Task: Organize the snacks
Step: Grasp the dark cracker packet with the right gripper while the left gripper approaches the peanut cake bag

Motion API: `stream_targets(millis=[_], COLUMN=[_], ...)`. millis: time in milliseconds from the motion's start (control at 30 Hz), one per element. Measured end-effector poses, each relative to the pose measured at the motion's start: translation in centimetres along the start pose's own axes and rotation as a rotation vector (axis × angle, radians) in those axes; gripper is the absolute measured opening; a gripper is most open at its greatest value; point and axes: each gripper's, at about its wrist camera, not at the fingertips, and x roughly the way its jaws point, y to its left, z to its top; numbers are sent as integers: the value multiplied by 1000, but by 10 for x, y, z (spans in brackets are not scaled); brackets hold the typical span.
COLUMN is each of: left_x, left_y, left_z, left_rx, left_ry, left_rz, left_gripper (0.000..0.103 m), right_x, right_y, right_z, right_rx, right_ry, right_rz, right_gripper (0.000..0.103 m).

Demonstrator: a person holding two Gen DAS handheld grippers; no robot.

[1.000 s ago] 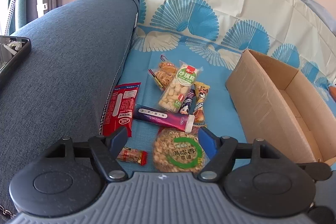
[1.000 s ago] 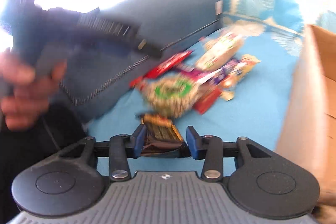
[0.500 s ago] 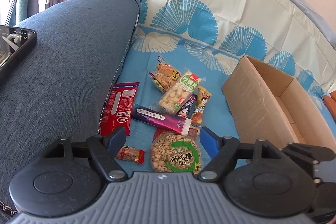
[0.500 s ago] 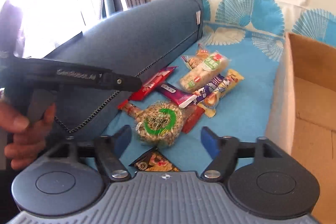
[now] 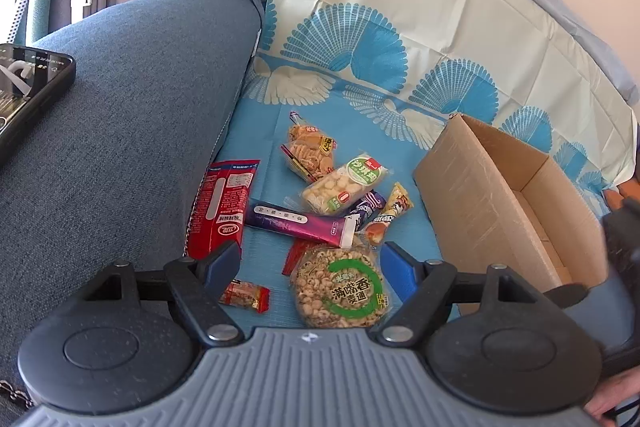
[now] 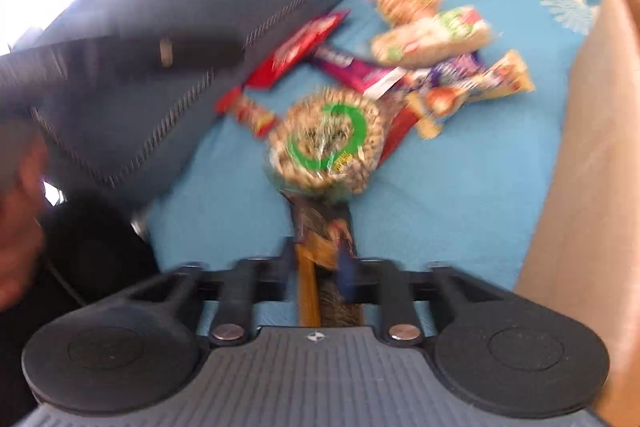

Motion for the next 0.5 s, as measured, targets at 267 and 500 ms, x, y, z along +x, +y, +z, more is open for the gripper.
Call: stream_targets(millis=[267, 500], left_x=[5, 4], left_y=[3, 3], left_z=[4, 5], left_rx=[-11, -5], left_ry=[30, 29], left_rz=[-6, -2], left_gripper=[82, 82], right_x=[-19, 27], right_y=[-1, 27], right_z=[-9, -32], right_rx=[15, -194], right_ry=[-49, 96], right_rz=[-106, -149], right_gripper=[39, 53])
